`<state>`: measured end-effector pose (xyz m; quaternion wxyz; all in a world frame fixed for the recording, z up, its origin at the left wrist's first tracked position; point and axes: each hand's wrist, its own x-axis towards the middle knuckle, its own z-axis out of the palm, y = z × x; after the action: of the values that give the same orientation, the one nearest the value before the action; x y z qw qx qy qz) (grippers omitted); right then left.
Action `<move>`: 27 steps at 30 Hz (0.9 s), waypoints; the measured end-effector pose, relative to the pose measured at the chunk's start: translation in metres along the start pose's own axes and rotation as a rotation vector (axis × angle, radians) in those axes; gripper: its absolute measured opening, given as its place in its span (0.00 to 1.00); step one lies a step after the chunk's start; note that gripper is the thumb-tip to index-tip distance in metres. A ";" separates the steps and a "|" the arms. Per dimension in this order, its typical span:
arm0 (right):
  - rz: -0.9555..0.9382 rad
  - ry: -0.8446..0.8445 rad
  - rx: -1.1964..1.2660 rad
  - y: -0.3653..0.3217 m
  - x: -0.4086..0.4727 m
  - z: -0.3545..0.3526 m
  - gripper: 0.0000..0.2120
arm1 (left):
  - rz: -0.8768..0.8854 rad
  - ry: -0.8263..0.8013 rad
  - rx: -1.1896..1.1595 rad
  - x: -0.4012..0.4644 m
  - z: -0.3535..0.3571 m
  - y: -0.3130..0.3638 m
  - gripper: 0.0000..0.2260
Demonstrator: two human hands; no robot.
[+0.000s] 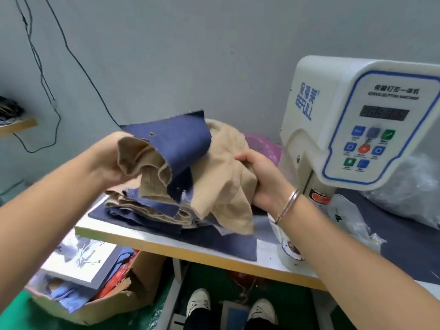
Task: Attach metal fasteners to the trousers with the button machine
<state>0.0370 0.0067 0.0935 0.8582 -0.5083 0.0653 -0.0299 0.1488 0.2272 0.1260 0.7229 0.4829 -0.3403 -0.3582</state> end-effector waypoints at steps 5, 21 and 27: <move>-0.117 0.014 -0.104 -0.005 0.087 0.034 0.21 | -0.037 0.586 0.595 0.027 -0.098 0.040 0.11; -0.060 0.018 -1.796 0.127 0.106 -0.014 0.23 | -0.863 0.204 1.786 0.070 -0.132 -0.136 0.31; -0.608 0.142 -1.669 0.091 0.046 -0.005 0.17 | -0.166 0.415 1.802 0.099 -0.064 -0.105 0.18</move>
<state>0.0804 0.0403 0.0078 0.1574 -0.9601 -0.0191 -0.2305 0.2333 0.1431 0.0222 0.0932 0.9396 -0.3182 0.0844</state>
